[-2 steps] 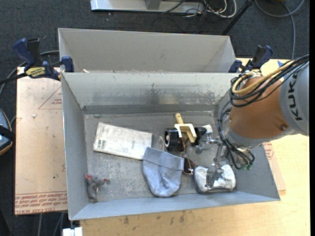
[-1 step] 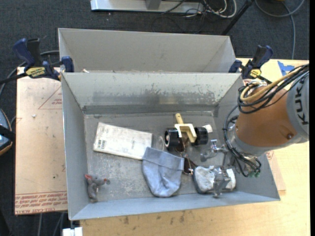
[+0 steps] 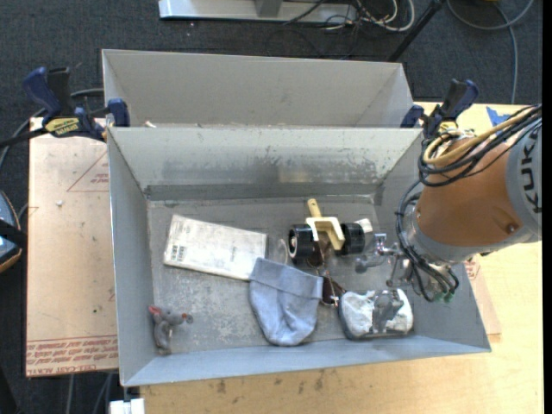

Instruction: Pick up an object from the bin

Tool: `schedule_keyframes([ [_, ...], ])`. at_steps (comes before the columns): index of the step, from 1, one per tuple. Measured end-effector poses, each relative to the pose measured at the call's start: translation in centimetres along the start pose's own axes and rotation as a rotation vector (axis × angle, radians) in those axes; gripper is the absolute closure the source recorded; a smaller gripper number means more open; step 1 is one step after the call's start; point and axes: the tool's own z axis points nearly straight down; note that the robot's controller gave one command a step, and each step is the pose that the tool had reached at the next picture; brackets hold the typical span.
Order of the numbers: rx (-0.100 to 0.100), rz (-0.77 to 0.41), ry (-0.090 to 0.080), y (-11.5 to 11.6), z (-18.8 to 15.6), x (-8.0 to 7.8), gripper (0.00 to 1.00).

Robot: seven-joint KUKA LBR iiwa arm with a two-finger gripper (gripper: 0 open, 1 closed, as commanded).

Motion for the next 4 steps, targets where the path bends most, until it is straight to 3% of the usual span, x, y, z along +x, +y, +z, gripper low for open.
schedule_keyframes([
  [1, 0.001, 0.013, -0.011, 0.2, 6.4, 0.6, 0.0],
  [2, 0.0, 0.061, -0.011, -0.2, 7.4, 0.0, 1.0],
  [4, -0.001, 0.069, -0.003, -0.2, 6.8, 0.2, 1.0],
])
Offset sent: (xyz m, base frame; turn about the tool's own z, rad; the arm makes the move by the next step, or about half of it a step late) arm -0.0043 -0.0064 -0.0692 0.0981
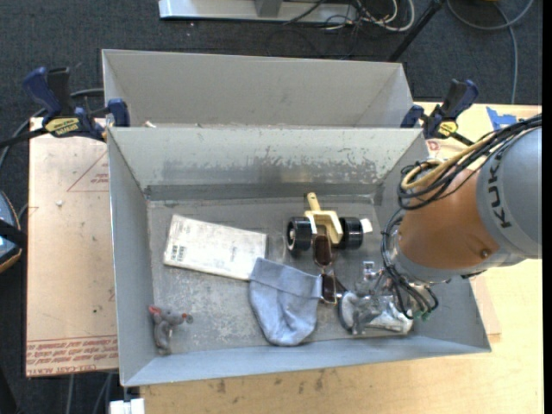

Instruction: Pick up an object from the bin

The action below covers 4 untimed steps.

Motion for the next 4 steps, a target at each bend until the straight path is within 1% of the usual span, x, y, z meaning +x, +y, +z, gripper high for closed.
schedule_keyframes([
  [2, 0.001, -0.002, 0.003, 0.0, -2.4, 0.1, 1.0],
  [4, 0.001, -0.002, 0.002, 0.0, -4.0, 0.0, 1.0],
])
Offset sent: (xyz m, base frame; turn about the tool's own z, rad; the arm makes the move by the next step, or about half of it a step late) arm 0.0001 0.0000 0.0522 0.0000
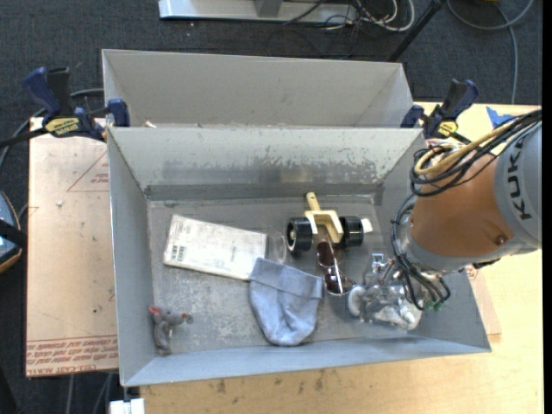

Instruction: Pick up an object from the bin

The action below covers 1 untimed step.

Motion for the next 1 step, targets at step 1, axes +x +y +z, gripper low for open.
schedule_keyframes([
  [1, 0.0, 0.0, 0.003, 0.02, -0.61, 0.05, 1.0],
])
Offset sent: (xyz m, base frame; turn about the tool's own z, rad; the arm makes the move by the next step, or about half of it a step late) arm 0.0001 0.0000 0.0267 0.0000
